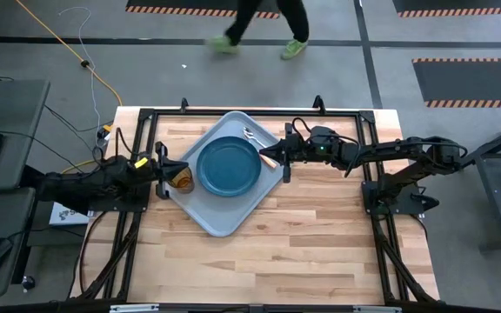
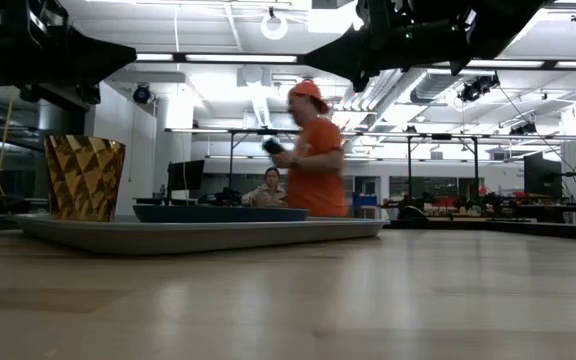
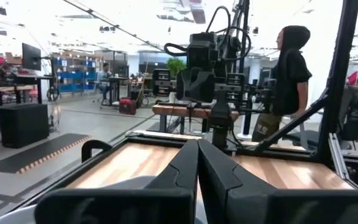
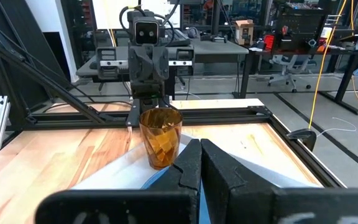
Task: Pick and place plate/cup/fork/spoon on tray
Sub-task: Return to Home Position
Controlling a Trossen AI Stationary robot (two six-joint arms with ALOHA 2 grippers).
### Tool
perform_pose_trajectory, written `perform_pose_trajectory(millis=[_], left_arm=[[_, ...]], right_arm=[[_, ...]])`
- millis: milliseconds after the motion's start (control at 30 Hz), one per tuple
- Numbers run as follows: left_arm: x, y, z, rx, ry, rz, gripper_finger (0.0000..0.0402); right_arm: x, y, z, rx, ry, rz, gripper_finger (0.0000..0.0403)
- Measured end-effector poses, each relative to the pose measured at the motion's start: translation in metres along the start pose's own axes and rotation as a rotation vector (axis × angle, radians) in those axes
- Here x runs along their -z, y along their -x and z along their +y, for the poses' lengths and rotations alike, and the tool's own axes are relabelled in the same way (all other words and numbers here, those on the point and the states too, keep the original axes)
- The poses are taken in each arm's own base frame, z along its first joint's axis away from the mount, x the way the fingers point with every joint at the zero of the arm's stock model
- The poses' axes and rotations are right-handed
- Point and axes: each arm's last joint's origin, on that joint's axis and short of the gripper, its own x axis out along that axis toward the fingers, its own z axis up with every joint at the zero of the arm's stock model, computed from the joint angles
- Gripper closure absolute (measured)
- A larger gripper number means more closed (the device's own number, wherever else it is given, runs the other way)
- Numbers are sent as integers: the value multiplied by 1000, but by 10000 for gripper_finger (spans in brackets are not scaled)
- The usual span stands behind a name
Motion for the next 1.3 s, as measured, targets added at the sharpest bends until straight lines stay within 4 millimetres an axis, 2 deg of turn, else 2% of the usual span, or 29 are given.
perform_pose_trajectory(millis=[300,467,867,1100,1300], left_arm=[[9,0,0,18,19,88,401],[5,0,-2,78,28,56,401],[10,2,-11,143,114,113,401],[8,4,-19,128,60,89,401],[15,6,-20,151,25,163,401]], right_arm=[[1,0,0,-4,-2,8,402],[1,0,0,-4,-2,10,402],[2,0,0,-4,-4,22,402],[2,0,0,-4,4,22,402],[2,0,0,-4,4,24,402]])
